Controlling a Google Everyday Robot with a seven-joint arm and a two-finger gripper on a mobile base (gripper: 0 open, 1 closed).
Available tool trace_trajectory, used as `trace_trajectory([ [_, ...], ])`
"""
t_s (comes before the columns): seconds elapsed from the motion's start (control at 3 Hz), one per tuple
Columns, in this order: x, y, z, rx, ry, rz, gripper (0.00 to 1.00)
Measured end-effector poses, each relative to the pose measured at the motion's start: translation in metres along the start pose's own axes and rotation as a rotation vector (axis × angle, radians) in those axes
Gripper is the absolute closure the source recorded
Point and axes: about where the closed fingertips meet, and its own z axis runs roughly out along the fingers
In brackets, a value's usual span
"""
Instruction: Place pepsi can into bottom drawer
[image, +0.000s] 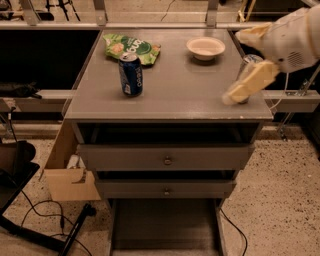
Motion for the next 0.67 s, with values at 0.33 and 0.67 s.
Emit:
trace_trajectory([
  [0.33,-0.033,-0.024,0.041,-0.008,-0.258,0.035,0.0],
  [0.67,-0.055,-0.033,0.079,-0.005,-0.378,0.109,0.0],
])
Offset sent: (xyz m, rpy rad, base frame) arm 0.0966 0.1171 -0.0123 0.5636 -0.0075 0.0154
